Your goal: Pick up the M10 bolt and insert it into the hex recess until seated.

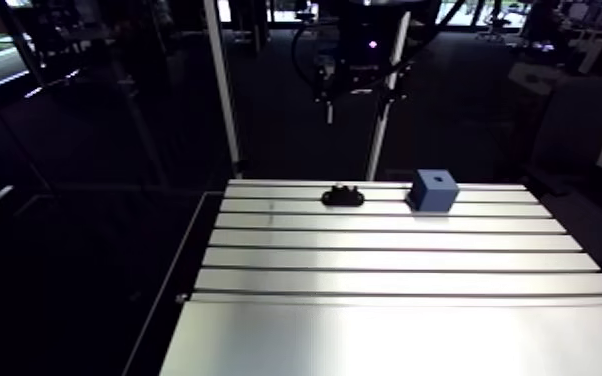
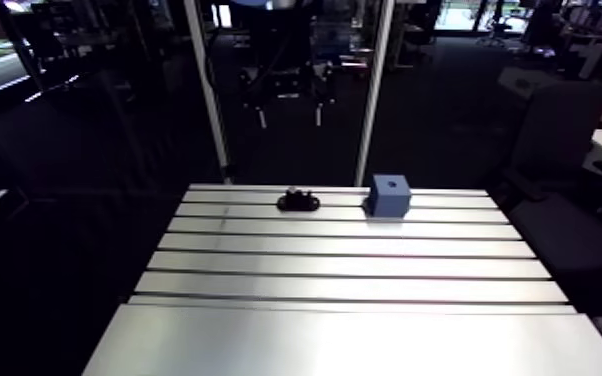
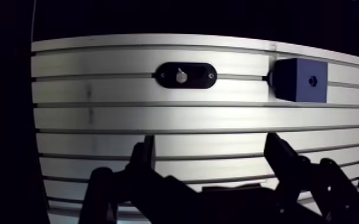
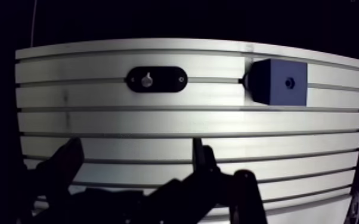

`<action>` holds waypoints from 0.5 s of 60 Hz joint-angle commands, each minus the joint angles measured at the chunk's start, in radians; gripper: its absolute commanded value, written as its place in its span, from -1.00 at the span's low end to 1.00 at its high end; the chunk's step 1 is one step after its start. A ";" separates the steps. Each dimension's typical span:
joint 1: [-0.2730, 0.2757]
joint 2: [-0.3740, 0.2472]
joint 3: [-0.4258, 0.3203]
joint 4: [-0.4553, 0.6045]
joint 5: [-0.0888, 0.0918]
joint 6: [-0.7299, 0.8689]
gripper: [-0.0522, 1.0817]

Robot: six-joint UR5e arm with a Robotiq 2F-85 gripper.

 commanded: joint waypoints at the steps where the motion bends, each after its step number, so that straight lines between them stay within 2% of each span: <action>1: 0.001 0.048 0.025 -0.102 0.004 0.033 -0.89; 8: 0.001 0.071 0.024 -0.152 0.004 0.055 -0.89; 20: 0.001 0.104 0.017 -0.167 0.004 0.092 -0.89; 30: 0.002 0.148 0.006 -0.188 0.012 0.102 -0.86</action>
